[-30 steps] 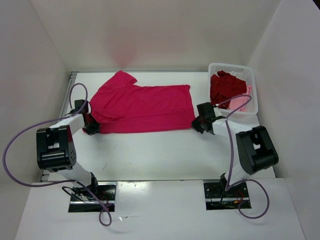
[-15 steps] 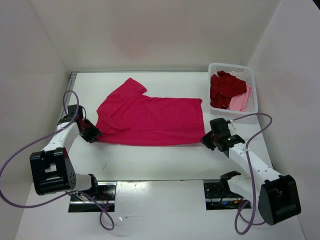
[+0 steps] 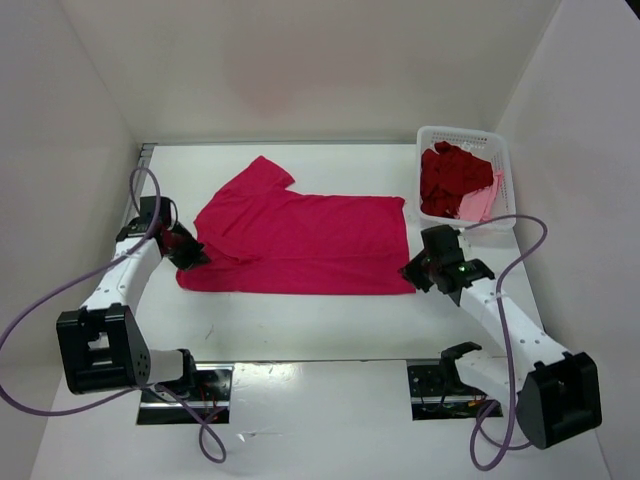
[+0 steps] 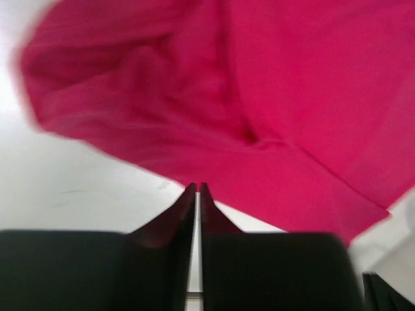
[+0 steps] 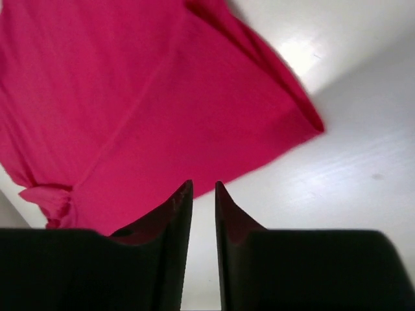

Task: Fold and stack the t-shirts
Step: Fold the flattened tshirt in 1/3 of the way

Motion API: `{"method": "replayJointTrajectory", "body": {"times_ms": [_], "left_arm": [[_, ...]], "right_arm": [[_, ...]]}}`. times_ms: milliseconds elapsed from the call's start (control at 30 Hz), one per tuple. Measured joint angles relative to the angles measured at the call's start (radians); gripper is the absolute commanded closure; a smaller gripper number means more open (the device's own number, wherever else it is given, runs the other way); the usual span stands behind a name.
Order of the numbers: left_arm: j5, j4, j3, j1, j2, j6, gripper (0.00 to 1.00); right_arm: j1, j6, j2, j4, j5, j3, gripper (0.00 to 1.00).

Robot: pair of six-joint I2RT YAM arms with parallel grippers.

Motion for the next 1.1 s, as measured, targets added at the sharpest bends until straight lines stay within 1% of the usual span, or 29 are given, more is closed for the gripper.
{"method": "replayJointTrajectory", "body": {"times_ms": [67,100,133,200,300,367,433,533,733,1000,1100], "left_arm": [[0.025,0.057,0.0,-0.036,0.003,-0.02,1.0],[0.025,0.097,0.0,-0.065,0.008,-0.031,0.95],[0.025,0.115,0.0,-0.074,0.015,-0.039,0.9],[0.027,0.169,0.0,-0.084,0.045,-0.048,0.79],[0.036,0.258,0.0,-0.084,0.121,-0.075,0.72],[0.039,0.296,0.0,-0.086,0.161,-0.087,0.68],[0.036,0.323,0.0,-0.087,0.201,-0.095,0.68],[0.031,0.343,0.0,-0.09,0.216,-0.097,0.68],[0.006,0.371,0.0,-0.111,0.244,-0.096,0.68],[-0.06,0.374,-0.027,-0.128,0.25,-0.092,0.67],[-0.082,0.369,-0.039,-0.128,0.25,-0.092,0.64]], "right_arm": [[0.006,-0.031,0.072,0.023,-0.008,0.068,0.95],[0.009,-0.044,0.089,0.03,-0.014,0.081,0.99],[0.018,-0.058,0.115,0.04,-0.015,0.1,1.0],[0.037,-0.072,0.138,0.052,-0.015,0.114,1.0],[0.076,-0.105,0.163,0.067,-0.022,0.124,1.0],[0.089,-0.126,0.178,0.069,-0.025,0.135,0.97],[0.09,-0.141,0.183,0.069,-0.025,0.145,0.95],[0.09,-0.164,0.183,0.075,-0.028,0.154,0.92],[0.09,-0.173,0.183,0.075,-0.044,0.154,0.9],[0.097,-0.187,0.183,0.075,-0.051,0.154,0.89],[0.097,-0.188,0.183,0.075,-0.054,0.154,0.89]]}}
